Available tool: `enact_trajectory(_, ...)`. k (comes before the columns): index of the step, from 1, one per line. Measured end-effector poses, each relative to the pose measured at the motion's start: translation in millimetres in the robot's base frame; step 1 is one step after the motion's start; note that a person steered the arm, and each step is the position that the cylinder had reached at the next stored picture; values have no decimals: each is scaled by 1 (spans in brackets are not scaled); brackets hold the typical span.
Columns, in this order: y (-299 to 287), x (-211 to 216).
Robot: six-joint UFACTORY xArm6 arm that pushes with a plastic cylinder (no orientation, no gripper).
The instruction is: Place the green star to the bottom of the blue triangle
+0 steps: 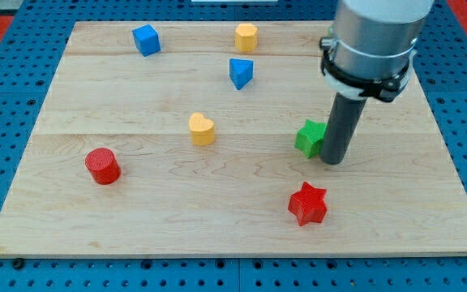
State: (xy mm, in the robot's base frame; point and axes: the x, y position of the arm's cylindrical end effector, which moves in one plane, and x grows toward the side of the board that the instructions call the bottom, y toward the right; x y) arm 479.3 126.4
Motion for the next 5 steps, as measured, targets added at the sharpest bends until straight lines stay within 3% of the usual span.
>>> enact_trajectory(2, -42, -44)
enact_trajectory(3, 1, -48)
enact_trajectory(4, -4, -69)
enact_trajectory(5, -42, -83)
